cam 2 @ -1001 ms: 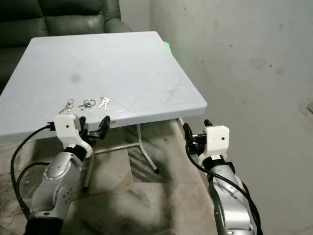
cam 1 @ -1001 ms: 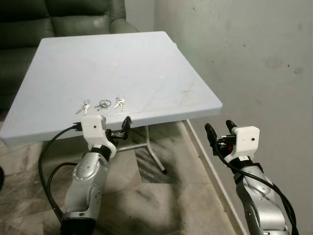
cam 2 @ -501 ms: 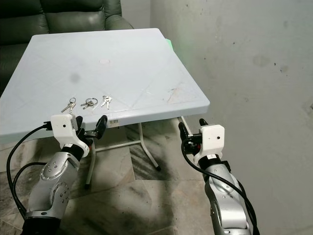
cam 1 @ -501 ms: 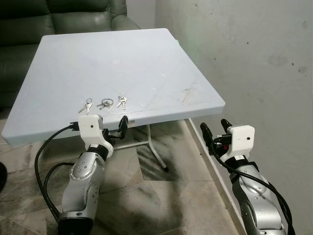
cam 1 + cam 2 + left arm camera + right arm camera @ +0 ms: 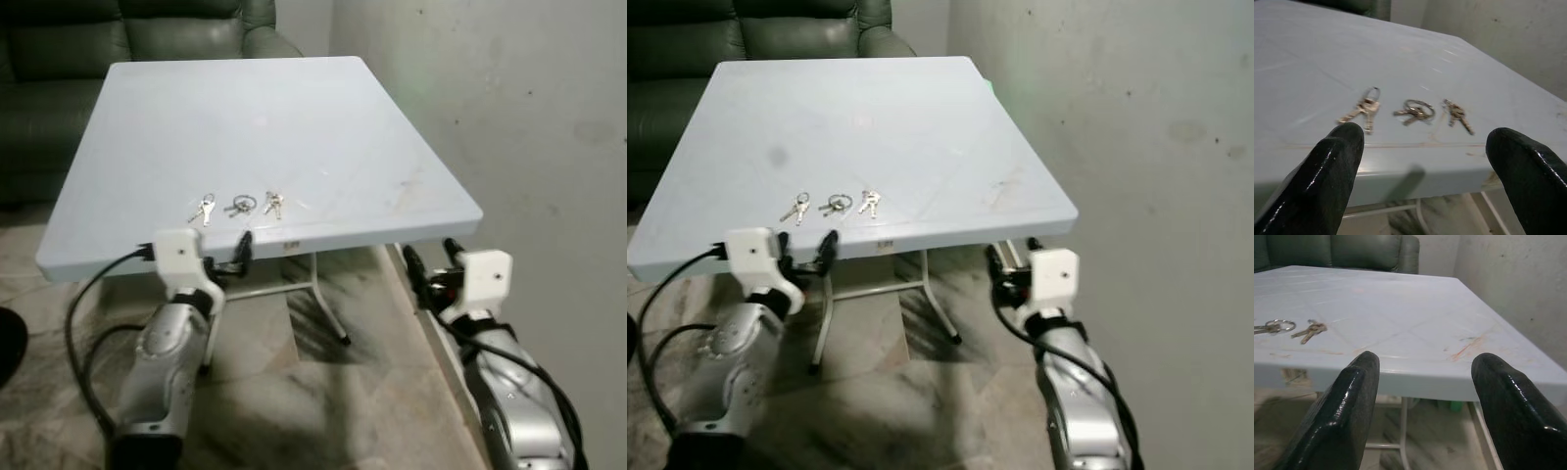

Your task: Hang keys on a hook

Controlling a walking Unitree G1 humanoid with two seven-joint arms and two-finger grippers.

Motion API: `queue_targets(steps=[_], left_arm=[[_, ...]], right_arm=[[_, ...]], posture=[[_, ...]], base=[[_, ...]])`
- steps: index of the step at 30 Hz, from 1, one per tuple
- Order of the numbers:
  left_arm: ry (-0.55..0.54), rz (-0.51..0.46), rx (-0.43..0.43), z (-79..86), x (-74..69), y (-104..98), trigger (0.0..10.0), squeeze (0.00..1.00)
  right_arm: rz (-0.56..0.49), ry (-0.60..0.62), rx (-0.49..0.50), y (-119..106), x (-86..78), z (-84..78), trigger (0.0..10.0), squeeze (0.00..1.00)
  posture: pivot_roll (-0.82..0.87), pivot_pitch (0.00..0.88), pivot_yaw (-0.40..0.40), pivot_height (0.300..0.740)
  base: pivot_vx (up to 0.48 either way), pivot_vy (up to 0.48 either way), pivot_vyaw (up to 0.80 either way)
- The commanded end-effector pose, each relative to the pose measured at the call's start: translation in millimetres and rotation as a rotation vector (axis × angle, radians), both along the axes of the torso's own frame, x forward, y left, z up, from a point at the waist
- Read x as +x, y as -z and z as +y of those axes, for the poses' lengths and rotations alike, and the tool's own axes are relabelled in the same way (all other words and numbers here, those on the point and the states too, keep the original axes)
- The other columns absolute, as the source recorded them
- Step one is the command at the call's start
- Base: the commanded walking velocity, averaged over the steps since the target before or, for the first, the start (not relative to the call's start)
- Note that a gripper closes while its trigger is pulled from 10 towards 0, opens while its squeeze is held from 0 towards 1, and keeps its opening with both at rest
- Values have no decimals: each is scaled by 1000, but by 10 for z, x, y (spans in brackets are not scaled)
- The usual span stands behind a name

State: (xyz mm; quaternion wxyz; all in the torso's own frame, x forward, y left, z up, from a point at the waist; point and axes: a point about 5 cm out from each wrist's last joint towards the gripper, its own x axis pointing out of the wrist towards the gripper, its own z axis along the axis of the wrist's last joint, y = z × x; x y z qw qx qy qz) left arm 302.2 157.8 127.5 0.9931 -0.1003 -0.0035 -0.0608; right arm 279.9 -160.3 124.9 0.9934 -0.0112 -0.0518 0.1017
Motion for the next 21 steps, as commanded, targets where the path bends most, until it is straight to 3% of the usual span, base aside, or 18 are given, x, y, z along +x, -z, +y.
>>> queue_targets(steps=[1, 10, 21], left_arm=[[11, 7, -8, -57, -13, 14, 10000, 0], [11, 8, -11, -63, -19, 22, 10000, 0], [4, 12, 5, -63, 7, 20, 10000, 0]], right_arm=[[-1, 22, -4, -11, -12, -71, 10000, 0], [-1, 15, -2, -9, -15, -60, 10000, 0], [-1, 28, -4, -7, -4, -81, 10000, 0]], posture=[[4, 81, -40, 740], [3, 79, -42, 740], [2, 71, -39, 740]], base=[[0, 480, 0], [0, 457, 0], [0, 0, 0]])
